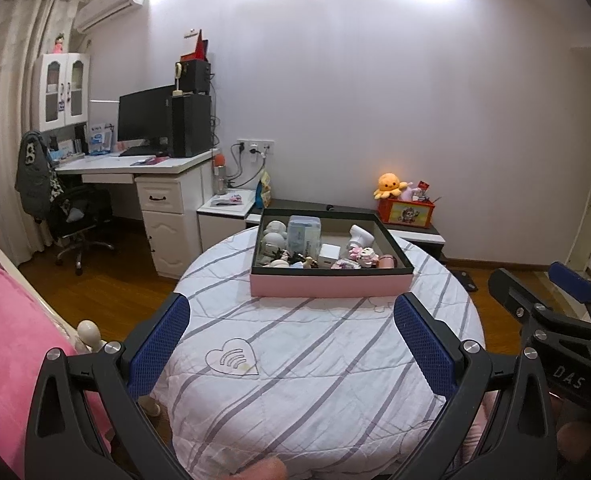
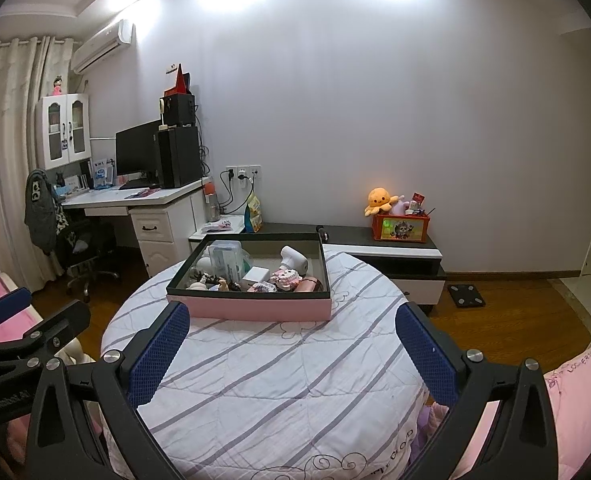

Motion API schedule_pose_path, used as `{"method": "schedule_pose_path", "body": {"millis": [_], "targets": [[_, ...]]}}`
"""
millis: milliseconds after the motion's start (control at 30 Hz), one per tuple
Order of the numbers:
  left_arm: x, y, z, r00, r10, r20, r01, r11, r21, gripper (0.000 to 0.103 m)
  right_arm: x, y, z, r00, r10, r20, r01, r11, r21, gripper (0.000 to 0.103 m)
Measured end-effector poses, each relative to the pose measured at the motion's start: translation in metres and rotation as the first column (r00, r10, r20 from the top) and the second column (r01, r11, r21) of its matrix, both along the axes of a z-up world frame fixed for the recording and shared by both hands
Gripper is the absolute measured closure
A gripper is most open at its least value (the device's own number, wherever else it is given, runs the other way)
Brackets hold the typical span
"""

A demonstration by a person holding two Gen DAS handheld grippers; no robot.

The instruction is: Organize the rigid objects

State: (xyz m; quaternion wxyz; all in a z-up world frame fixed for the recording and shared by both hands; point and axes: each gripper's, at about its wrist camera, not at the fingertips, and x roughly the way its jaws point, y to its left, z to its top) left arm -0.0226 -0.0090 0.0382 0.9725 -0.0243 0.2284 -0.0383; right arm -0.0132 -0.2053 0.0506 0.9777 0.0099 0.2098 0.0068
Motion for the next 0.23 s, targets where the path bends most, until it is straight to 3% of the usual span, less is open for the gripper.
{"method": "schedule_pose_path", "body": {"millis": [233], "targets": [[0.0004,0.0025,0.0006,1.000,-0.005,0.008,0.005,1.000,-0.015,0.000,0.0006,-0.0001,-0.0014,1.000,-0.001,-0.002,0.001,1.000,0.001,0.000]]}}
